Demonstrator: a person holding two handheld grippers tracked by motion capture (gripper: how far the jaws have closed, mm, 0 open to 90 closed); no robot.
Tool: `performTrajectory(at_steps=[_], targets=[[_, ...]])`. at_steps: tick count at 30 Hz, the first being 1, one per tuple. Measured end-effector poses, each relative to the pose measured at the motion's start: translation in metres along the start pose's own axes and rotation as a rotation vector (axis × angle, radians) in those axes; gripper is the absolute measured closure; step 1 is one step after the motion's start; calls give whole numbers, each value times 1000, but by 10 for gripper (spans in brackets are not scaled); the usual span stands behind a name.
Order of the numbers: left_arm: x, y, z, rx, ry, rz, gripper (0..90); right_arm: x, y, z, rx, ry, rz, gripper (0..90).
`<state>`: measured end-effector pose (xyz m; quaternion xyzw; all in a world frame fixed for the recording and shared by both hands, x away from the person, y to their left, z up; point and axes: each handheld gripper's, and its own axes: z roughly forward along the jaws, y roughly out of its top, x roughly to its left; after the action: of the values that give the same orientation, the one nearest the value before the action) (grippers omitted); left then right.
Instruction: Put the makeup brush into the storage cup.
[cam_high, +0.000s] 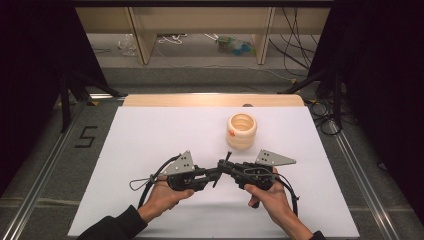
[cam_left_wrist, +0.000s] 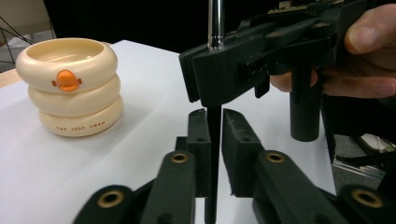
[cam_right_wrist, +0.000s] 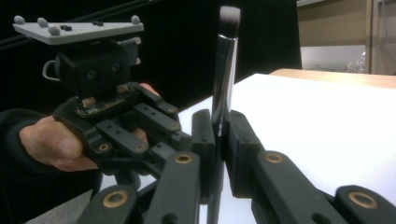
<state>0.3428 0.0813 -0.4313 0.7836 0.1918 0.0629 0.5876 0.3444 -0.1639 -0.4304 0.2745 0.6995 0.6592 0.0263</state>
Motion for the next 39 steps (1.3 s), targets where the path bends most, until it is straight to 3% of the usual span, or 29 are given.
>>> performTrajectory(at_steps=[3,6,8,13,16,17,21,24,30,35,38,39], targets=[[0,1,0,-6,3,6,678,1,1,-1,0,1,-5,837],[0,0,-2,7,-6,14,636,0,2,-2,7,-9,-12,837],[1,0,-4,24,17,31,591,0,2,-3,8,-13,-21,837],[0,-1,-12,23,26,26,521,-1,2,-5,14,-15,-42,836],[-1,-2,-16,32,41,20,433,-1,2,-6,24,-25,-53,836],[0,-2,-18,39,42,38,433,-1,2,-6,24,-25,-53,836],[0,-5,-24,41,61,25,394,-2,2,-6,33,-42,-76,836],[1,-7,-29,46,90,52,354,-2,3,-7,27,-46,-89,836],[4,-9,-40,37,114,42,335,-4,4,-10,48,-57,-104,836],[4,-12,-48,44,133,58,328,-5,5,-10,23,-66,-107,836],[4,-15,-51,38,138,45,326,-7,7,-12,26,-76,-112,836],[4,-15,-52,44,142,66,323,-9,8,-12,18,-79,-125,836]])
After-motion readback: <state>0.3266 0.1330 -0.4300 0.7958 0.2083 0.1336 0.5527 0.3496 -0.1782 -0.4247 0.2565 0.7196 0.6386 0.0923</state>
